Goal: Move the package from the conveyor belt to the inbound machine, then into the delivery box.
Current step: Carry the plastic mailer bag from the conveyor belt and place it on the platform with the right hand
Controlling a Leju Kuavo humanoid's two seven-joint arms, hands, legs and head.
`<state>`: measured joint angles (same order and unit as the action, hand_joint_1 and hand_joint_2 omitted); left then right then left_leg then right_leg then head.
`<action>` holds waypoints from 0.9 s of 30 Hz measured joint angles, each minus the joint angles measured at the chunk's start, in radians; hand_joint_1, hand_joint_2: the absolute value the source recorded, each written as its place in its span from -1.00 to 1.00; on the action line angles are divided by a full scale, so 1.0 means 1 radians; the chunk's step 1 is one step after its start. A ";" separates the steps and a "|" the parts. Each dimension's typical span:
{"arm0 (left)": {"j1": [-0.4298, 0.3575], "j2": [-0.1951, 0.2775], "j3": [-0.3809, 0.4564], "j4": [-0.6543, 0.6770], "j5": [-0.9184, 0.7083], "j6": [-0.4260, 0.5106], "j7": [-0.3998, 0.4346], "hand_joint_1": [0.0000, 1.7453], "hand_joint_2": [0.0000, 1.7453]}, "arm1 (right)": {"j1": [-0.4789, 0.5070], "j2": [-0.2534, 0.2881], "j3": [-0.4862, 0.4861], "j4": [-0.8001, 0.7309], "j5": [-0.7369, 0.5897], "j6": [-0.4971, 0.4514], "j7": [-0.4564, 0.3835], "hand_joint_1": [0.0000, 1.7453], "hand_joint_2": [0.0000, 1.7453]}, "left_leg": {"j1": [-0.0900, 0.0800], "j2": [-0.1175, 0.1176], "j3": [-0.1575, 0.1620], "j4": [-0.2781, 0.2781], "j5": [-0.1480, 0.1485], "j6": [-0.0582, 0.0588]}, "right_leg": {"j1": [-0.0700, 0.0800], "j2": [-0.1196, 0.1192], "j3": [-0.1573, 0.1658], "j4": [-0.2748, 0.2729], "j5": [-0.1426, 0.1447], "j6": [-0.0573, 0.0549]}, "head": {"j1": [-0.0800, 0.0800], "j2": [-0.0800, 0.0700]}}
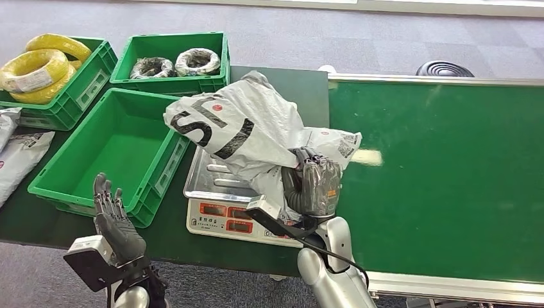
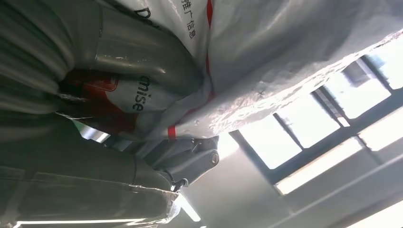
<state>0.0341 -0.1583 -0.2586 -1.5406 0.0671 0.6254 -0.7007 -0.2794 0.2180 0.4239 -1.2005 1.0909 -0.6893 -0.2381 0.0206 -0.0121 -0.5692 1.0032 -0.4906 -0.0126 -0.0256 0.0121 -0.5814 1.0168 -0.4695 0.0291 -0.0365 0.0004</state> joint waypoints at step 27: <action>-0.137 0.054 -0.064 0.251 0.081 -0.003 0.000 -1.00 -1.00 | 0.034 0.096 -0.433 0.096 0.216 0.000 0.128 0.70 1.00 | 0.000 0.000 0.000 0.000 0.000 0.000 | 0.000 0.000 0.000 0.000 0.000 0.000 | 0.000 0.000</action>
<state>-0.1034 -0.1043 -0.3225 -1.2894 0.1486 0.6227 -0.7004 -0.2455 0.3144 -0.0094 -1.1041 1.3071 -0.6897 -0.1105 0.0206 -0.0120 -0.5690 1.0032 -0.4906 -0.0126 -0.0256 0.0122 -0.5814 1.0169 -0.4694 0.0291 -0.0365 0.0004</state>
